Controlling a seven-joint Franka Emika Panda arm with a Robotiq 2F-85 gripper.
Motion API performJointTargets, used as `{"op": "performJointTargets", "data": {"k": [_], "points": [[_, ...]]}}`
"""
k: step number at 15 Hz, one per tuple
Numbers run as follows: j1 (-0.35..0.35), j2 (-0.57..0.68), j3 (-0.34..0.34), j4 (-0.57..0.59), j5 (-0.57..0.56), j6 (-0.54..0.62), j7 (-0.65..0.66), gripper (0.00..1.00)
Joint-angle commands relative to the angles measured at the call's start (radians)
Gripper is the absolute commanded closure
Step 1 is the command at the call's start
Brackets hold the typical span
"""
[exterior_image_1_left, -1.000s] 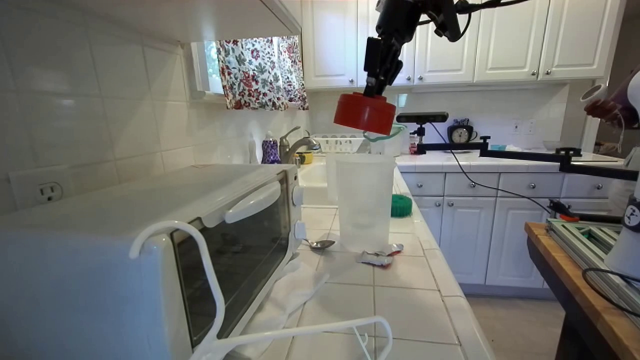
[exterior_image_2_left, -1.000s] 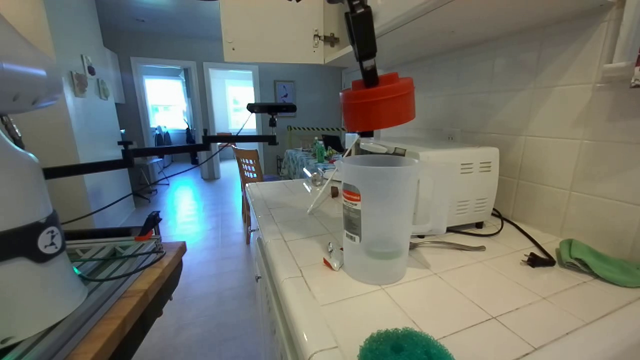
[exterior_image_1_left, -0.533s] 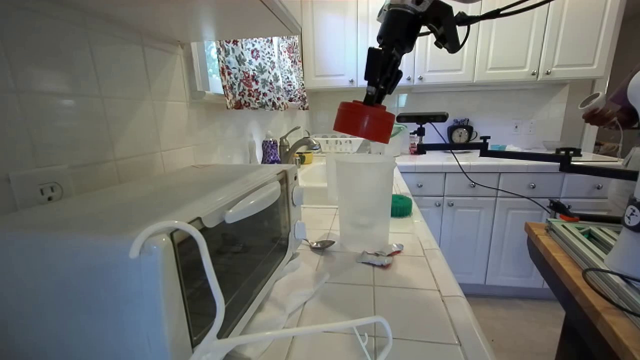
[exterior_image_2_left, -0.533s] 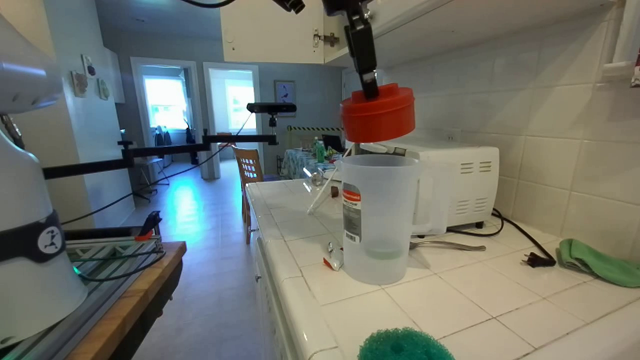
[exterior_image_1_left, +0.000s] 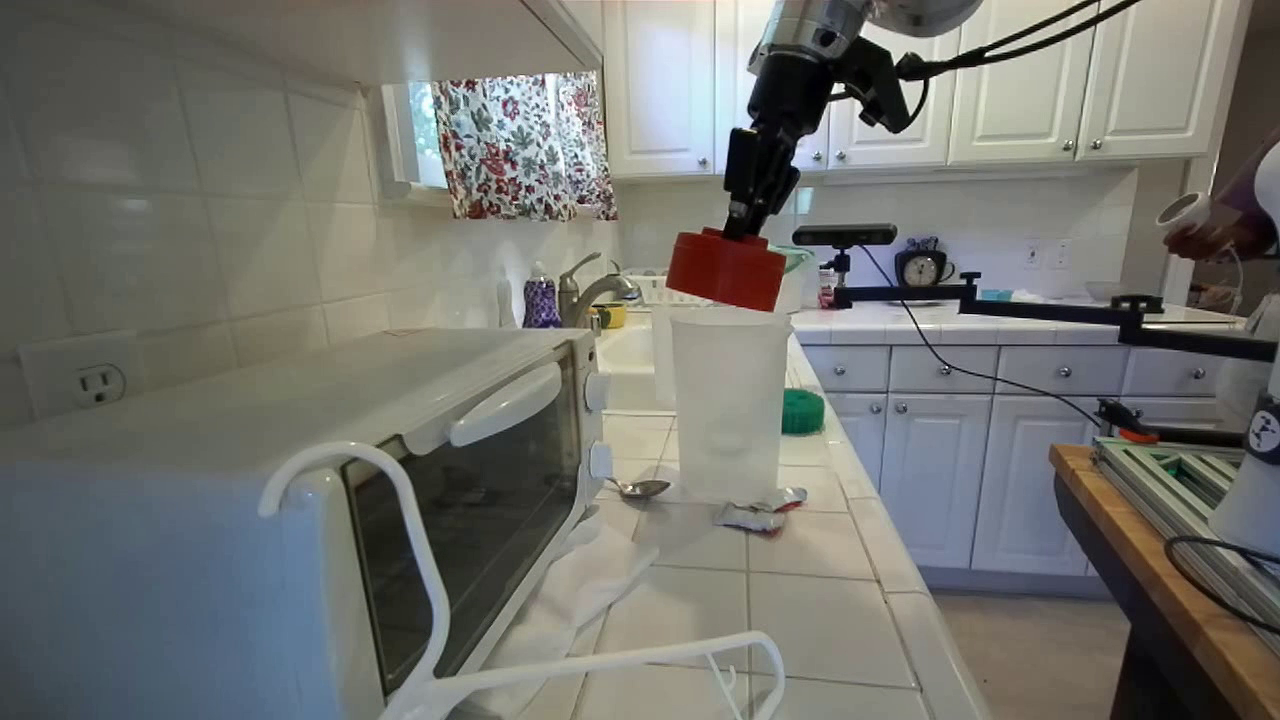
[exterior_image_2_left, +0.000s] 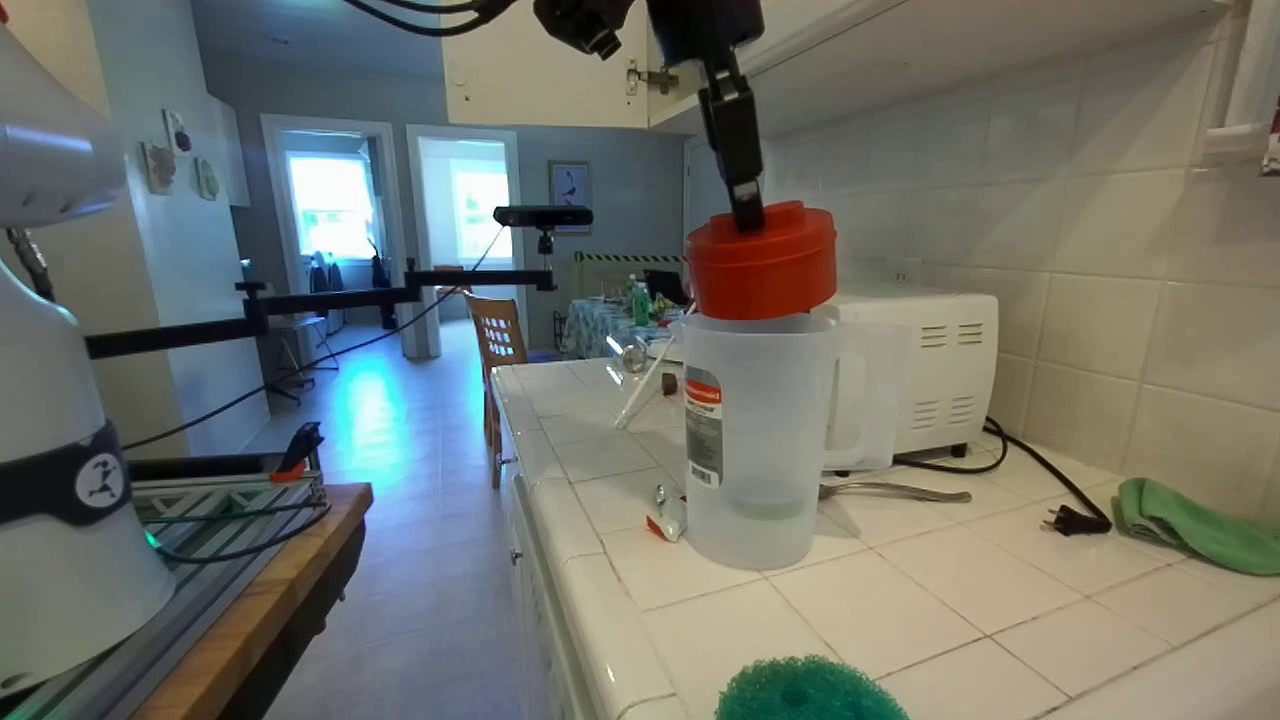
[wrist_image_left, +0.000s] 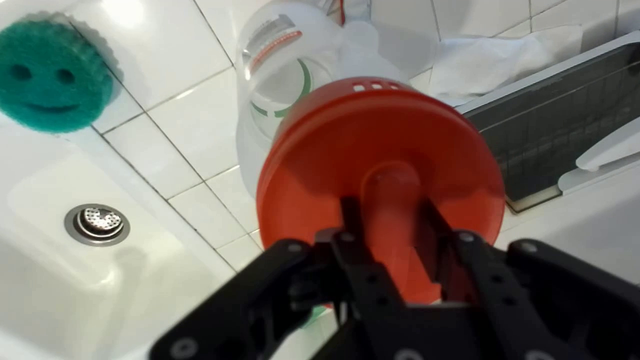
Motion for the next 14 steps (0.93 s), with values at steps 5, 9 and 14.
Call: {"op": "performJointTargets", "data": {"k": [5, 9, 14], "points": [[0.01, 0.023, -0.009, -0.002, 0.049, 0.027, -0.048, 0.92], [0.01, 0.032, -0.007, -0.001, 0.051, 0.025, -0.046, 0.92], [0.008, 0.038, -0.004, -0.002, 0.046, 0.019, -0.047, 0.92]]}}
